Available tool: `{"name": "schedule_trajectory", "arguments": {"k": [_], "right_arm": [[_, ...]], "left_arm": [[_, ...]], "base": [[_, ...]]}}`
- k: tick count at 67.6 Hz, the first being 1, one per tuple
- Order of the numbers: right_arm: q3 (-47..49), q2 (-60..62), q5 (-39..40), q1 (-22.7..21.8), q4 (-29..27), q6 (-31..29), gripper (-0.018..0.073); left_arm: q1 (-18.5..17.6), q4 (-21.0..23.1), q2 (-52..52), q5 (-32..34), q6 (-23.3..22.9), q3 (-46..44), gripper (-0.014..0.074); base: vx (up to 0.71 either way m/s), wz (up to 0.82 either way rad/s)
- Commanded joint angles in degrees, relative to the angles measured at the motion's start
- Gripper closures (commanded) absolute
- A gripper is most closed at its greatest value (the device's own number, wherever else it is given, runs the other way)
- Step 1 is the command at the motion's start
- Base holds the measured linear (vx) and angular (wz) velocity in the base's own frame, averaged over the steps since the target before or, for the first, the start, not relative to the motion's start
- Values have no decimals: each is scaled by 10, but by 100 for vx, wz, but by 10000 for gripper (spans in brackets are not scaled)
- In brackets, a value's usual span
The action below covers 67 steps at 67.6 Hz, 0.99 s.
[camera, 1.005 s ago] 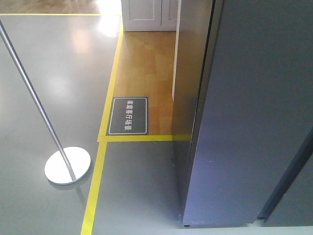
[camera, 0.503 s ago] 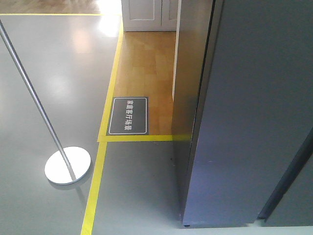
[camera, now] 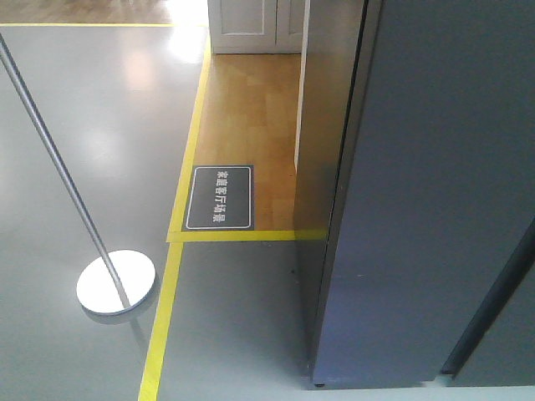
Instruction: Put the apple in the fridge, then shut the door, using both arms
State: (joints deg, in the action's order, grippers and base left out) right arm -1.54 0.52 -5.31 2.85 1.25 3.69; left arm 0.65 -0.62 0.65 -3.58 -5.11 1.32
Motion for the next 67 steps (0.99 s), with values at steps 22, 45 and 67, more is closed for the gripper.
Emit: {"name": "schedule_trajectory", "arguments": {"k": [22, 45, 67], "right_arm": [[-7, 6, 47, -7, 7, -4, 562], [-6, 6, 43, -7, 7, -4, 562], [-6, 6, 43, -7, 7, -4, 562]], "left_arm": [[-3, 6, 9, 43, -4, 8, 603], [-3, 6, 9, 43, -4, 8, 603], [-3, 6, 9, 43, -4, 8, 603]], "base": [[0, 0], [0, 0], [0, 0]]}}
